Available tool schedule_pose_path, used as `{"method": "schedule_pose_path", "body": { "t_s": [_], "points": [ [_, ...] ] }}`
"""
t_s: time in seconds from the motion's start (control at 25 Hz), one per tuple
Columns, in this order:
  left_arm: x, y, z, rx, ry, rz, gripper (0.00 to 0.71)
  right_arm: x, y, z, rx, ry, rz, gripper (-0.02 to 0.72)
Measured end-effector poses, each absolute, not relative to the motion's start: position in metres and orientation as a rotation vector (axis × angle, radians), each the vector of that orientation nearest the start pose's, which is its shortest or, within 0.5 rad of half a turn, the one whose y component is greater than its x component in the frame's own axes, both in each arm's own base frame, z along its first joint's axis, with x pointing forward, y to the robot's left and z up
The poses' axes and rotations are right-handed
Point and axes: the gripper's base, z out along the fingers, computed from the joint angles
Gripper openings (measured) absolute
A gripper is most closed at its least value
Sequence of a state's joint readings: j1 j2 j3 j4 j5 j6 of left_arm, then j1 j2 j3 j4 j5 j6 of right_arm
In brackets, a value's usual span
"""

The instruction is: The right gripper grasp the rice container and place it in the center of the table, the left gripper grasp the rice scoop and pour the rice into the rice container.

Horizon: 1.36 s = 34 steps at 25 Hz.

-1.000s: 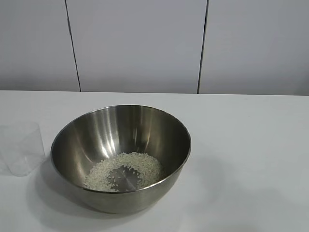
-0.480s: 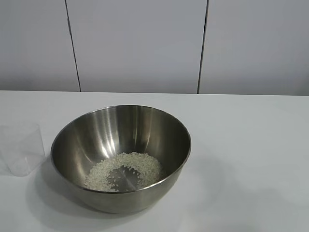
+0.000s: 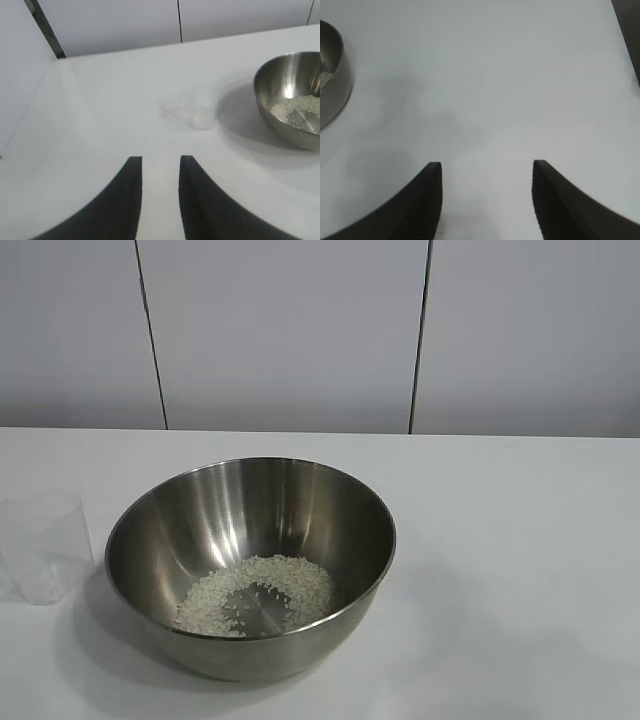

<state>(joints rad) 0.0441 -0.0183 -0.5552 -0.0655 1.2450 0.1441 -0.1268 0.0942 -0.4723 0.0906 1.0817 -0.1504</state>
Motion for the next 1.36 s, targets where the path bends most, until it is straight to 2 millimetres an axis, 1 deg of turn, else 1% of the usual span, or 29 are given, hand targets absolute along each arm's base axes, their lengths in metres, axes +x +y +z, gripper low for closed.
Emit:
{"method": "schedule_pose_path", "body": {
  "t_s": [0.16,0.24,0.32,0.44,0.56,0.84,1.36],
  "points": [
    [-0.015,-0.007,0.271,0.117,2.139,0.022,0.196,0.012,0.006,0.268,-0.024,2.184,-0.046,0.370],
    [-0.012,-0.008,0.269,0.116,2.121,0.006,0.216,0.012,0.006,0.268,-0.024,2.184,-0.046,0.370],
    [-0.010,-0.009,0.267,0.115,2.122,-0.008,0.271,0.012,0.006,0.268,-0.024,2.184,-0.046,0.370],
    [-0.010,-0.009,0.267,0.115,2.116,-0.009,0.394,0.012,0.006,0.268,-0.024,2.184,-0.046,0.370],
    [-0.010,-0.009,0.267,0.115,2.116,-0.009,0.439,0.012,0.006,0.268,-0.024,2.184,-0.046,0.370],
    [-0.009,-0.009,0.267,0.114,2.117,-0.010,0.455,0.012,0.006,0.268,-0.024,2.184,-0.046,0.370],
    [-0.010,-0.008,0.267,0.142,2.114,-0.026,0.457,0.012,0.006,0.268,-0.024,2.184,-0.046,0.370]
  ]
}}
